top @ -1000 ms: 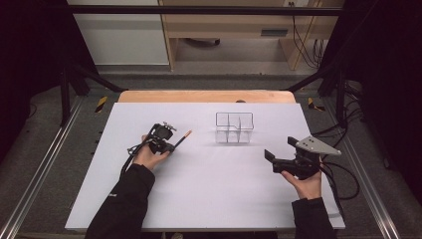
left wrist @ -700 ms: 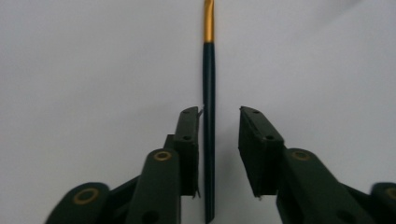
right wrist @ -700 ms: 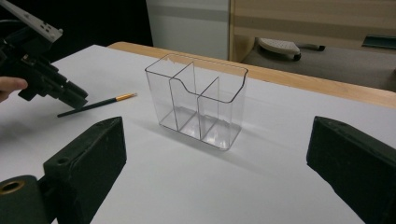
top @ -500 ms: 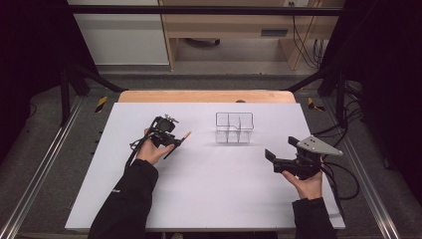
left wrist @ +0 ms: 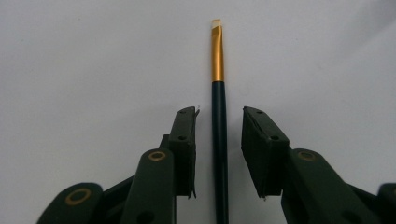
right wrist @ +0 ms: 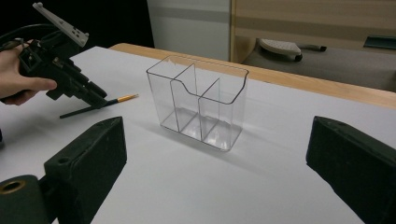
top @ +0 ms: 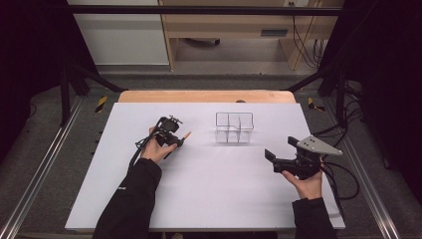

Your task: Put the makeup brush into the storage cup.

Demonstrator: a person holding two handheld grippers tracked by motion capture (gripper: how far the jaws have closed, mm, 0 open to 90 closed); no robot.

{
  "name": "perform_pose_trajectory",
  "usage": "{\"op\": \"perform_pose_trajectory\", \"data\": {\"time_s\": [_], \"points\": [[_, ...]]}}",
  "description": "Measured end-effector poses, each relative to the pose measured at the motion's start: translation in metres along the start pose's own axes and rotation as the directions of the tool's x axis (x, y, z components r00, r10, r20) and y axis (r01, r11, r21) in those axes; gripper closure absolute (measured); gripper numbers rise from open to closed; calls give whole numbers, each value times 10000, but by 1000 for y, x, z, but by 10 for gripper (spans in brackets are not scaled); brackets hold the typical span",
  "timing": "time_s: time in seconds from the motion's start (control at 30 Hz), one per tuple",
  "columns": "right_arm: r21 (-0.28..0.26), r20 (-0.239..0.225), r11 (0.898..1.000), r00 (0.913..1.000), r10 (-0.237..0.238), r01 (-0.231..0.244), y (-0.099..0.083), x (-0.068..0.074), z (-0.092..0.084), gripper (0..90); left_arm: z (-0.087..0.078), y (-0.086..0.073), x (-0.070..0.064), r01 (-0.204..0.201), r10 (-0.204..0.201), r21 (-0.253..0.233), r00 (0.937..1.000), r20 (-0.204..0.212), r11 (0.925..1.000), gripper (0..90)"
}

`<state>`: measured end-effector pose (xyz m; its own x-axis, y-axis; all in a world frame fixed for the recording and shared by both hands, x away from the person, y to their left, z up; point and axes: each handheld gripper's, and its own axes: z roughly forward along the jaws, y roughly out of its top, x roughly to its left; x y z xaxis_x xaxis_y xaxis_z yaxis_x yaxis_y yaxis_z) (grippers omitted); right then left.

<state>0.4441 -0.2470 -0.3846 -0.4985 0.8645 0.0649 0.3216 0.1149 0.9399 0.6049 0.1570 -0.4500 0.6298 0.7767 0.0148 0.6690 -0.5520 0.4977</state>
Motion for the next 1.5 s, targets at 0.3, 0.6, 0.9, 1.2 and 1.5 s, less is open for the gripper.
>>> {"op": "perform_pose_trajectory", "data": {"time_s": [0.3, 0.6, 0.9, 1.2, 1.5], "points": [[-16, 4, 10000, 10000, -4, 4, 0, 0, 0, 54, 3, 0, -3, -186, 183, 247, 9998, 121, 9995, 720], [5, 1, 10000, 10000, 14, -14, 0, 1, 1, 55, 2, 0, -3, -191, 185, 459, 9997, 135, 9988, 806], [51, -24, 10000, 10000, 9, -9, 0, 1, 1, 55, 2, 2, -5, -323, 322, 607, 9995, 33, 9976, 826], [47, -31, 10000, 10000, 25, -25, 0, 1, 1, 57, -4, 2, -6, -404, 400, 383, 9991, 124, 9984, 829], [33, -69, 10000, 10000, 23, -22, 0, 1, 1, 60, -32, 2, -11, -519, 516, -464, 9986, -82, 9976, 829]]}}
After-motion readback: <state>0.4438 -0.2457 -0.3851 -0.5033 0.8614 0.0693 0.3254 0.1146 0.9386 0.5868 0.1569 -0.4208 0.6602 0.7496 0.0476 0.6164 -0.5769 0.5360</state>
